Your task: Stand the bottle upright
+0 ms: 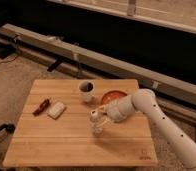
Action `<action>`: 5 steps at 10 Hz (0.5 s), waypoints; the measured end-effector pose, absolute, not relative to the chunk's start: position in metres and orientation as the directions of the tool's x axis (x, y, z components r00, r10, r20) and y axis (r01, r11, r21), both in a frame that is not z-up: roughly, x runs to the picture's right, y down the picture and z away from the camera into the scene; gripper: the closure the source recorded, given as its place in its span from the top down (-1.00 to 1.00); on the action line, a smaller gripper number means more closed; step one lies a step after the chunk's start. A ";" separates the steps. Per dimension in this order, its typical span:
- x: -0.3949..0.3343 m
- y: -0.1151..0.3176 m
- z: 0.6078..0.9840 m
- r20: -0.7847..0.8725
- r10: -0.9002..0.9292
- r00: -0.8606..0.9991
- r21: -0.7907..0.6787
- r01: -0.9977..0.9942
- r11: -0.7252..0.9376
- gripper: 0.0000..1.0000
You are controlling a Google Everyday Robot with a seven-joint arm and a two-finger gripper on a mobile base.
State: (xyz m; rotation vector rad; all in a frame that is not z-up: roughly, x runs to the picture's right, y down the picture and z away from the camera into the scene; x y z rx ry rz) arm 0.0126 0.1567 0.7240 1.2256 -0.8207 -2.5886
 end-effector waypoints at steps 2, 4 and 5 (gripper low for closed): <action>0.013 0.157 0.726 -0.670 -0.375 -0.640 0.549 -0.087 -0.831 -1.00; 0.010 0.158 0.727 -0.673 -0.371 -0.640 0.550 -0.098 -0.829 -0.92; 0.009 0.158 0.727 -0.674 -0.367 -0.641 0.549 -0.102 -0.829 -0.82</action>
